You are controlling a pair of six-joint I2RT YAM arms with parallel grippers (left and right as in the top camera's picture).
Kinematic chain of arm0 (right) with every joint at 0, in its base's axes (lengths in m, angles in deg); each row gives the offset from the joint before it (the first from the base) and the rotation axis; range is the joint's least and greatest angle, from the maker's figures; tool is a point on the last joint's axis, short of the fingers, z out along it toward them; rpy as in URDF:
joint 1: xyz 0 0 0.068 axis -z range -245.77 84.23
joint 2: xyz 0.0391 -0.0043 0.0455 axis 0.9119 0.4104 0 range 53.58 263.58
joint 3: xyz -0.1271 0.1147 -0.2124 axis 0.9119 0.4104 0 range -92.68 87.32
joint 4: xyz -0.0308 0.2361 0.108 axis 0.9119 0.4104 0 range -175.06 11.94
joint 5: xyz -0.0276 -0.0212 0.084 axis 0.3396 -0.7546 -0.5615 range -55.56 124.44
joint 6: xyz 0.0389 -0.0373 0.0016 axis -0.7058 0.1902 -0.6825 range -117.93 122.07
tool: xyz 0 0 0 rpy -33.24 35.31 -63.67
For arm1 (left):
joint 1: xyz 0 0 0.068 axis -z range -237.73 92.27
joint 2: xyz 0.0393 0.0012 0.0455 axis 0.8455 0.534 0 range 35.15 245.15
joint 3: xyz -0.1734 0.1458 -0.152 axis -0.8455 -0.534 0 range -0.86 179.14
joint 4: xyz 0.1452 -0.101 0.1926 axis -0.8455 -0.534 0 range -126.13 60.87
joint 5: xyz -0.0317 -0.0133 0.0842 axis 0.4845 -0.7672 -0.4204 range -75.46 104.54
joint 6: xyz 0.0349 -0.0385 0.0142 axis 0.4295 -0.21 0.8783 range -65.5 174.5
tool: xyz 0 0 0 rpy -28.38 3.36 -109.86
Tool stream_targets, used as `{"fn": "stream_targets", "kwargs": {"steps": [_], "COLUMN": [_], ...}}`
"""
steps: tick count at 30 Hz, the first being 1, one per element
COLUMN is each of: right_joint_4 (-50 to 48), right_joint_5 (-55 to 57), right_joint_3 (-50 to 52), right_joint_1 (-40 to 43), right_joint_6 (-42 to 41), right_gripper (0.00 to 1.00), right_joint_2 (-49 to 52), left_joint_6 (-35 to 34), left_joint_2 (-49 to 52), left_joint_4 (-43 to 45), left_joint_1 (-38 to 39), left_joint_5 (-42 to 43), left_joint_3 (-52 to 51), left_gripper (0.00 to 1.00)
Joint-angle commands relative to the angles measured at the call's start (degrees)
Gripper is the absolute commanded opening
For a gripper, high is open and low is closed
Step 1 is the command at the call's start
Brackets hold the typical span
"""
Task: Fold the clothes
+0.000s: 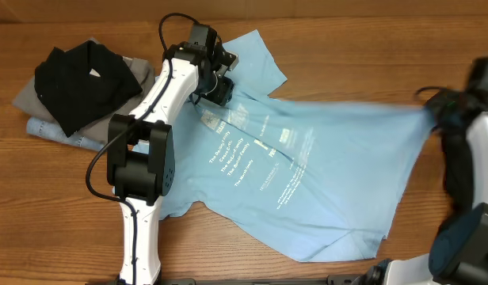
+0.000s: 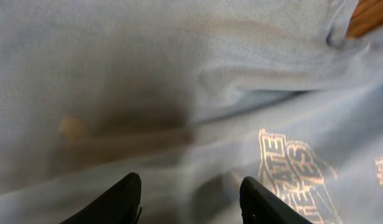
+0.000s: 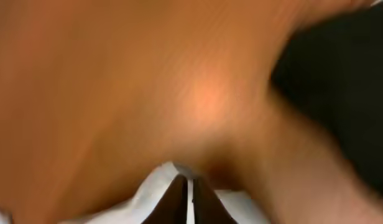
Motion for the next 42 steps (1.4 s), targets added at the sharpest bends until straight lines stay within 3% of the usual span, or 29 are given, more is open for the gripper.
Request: {"fn": "stream_targets", "kwargs": {"steps": [1,3,5,8,12,14,15,16,17,18,25,34,42], "right_joint_4": [-3.87,-2.84,-0.61,3.61,9.51,12.96,14.10,15.19,16.46,17.94,24.92,24.63,24.28], "right_joint_5": [-0.24,-2.71,-4.39,-5.86,-12.39,-14.69,-14.69,-14.67,-14.67,-14.71,-14.88,-14.58,-14.64], "right_joint_3": [-1.29,-1.29,-1.29,-1.29,-1.25,-1.14,-1.14,-1.14,-1.07,-1.03,-1.03,-1.03,1.38], "right_joint_1": [4.42,5.40,5.60,5.44,4.09,1.99,1.25,0.44,-0.66,-2.14,-10.88,-17.51,-21.79], "right_joint_6": [-1.77,0.00,2.29,2.45,2.95,3.50,3.48,3.48,3.45,3.43,3.43,1.79,0.15], "right_gripper": [0.75,0.88,0.92,0.91,0.81,0.65,0.58,0.47,0.41,0.38,0.33,0.31,0.29], "right_joint_2": [-1.03,-1.03,-1.03,-1.03,-1.01,-1.01,-0.98,-0.98,-0.98,-0.98,-0.98,-0.98,-0.98], "left_joint_6": [0.39,0.22,0.22,0.24,0.24,0.22,0.20,0.20,0.22,0.22,-0.87,-0.85,-10.93], "left_joint_2": [0.31,0.31,0.31,0.31,0.28,0.28,0.28,0.28,0.28,0.28,3.93,12.07,15.65], "left_joint_4": [-0.61,-1.03,-1.20,-1.18,-1.14,-0.07,0.55,1.40,2.80,4.98,20.57,24.41,28.98], "left_joint_1": [-0.37,-0.37,-0.37,-0.37,-0.37,-0.17,-0.11,-0.04,0.07,0.11,0.09,-0.42,-5.22], "left_joint_5": [-0.28,-0.28,-0.22,-0.24,-0.09,-0.07,0.00,0.02,0.07,0.17,2.49,3.89,-11.45], "left_joint_3": [0.04,0.04,0.04,0.04,0.50,1.70,2.12,2.56,2.91,2.91,2.89,2.91,2.91], "left_gripper": [0.55,0.55,0.59,0.62,0.62,0.46,0.29,0.18,0.08,0.04,0.04,0.04,0.04]}}
